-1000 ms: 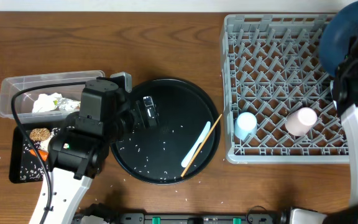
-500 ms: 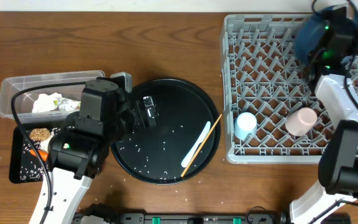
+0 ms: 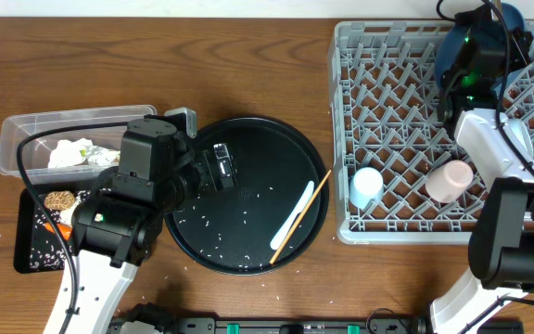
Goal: Sort waste into correct bins and load items into the dishwasher rack
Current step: 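Lower the blue plate upright into the rack's back and release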
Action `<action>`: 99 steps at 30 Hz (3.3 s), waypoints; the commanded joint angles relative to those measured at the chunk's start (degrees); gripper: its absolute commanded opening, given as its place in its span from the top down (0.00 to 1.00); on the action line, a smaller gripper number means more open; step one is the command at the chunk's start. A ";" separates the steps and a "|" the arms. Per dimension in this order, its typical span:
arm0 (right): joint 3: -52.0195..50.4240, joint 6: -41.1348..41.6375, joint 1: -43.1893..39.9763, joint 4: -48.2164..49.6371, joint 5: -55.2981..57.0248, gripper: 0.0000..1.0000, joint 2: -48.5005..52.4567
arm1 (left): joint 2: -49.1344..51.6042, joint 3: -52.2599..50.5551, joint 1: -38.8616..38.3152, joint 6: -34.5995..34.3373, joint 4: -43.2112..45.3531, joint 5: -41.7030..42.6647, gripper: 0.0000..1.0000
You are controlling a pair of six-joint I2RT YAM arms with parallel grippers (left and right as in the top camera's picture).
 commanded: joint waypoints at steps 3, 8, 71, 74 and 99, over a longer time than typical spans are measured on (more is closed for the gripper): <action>0.22 -5.44 2.21 -3.54 0.83 0.99 -0.98 | -0.15 0.46 0.20 0.94 0.04 -0.55 0.02; 0.22 -11.76 2.56 2.93 1.99 0.99 -1.01 | -0.15 0.46 0.20 0.94 0.07 -0.55 0.02; 0.11 -36.81 6.93 -3.37 2.73 0.99 -2.21 | -0.15 0.46 0.20 0.92 0.04 -0.55 0.02; 0.11 -36.81 7.13 -3.63 2.95 0.99 -2.21 | -0.15 0.46 0.20 0.94 0.07 -0.55 0.02; 0.13 -26.77 20.79 7.98 4.72 0.28 -3.80 | -0.15 0.46 0.20 0.92 0.04 -0.55 0.02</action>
